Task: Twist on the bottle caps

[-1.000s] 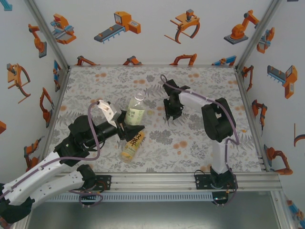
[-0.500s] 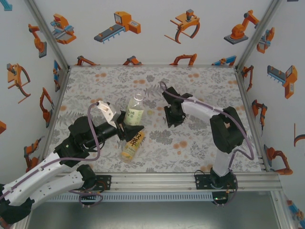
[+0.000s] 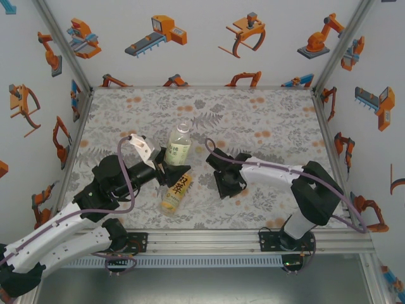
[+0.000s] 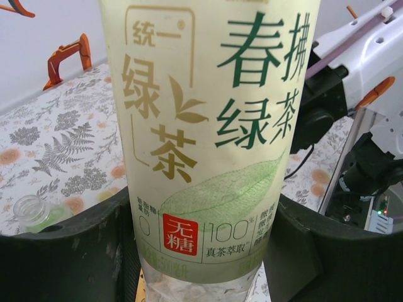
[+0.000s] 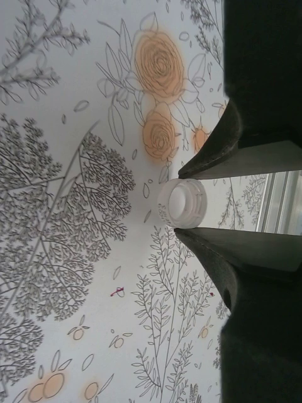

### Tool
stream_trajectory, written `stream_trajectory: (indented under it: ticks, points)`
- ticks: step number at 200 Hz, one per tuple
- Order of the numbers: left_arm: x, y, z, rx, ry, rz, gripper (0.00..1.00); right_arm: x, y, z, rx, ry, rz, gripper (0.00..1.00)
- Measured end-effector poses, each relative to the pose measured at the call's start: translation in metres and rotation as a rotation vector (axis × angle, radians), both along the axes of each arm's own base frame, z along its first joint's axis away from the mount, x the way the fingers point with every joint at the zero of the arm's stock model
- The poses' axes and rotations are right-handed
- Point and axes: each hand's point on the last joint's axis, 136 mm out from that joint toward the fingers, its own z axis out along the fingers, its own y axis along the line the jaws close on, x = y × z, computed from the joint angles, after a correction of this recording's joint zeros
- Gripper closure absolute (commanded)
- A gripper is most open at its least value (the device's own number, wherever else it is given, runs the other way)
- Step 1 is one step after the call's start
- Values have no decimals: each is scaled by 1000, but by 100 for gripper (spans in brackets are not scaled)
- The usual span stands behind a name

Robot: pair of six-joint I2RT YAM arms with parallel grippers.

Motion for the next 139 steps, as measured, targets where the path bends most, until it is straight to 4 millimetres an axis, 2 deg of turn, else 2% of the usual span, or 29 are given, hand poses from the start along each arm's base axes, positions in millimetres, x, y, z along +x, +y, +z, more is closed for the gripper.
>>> stream_trajectory:
  ticks: [62, 139]
  points:
    - [0, 0, 0, -3, 4, 3, 100, 1, 3, -3, 2, -21, -22, 58]
    - [2, 0, -1, -4, 13, 7, 100, 4, 5, 11, 34, -57, -25, 59]
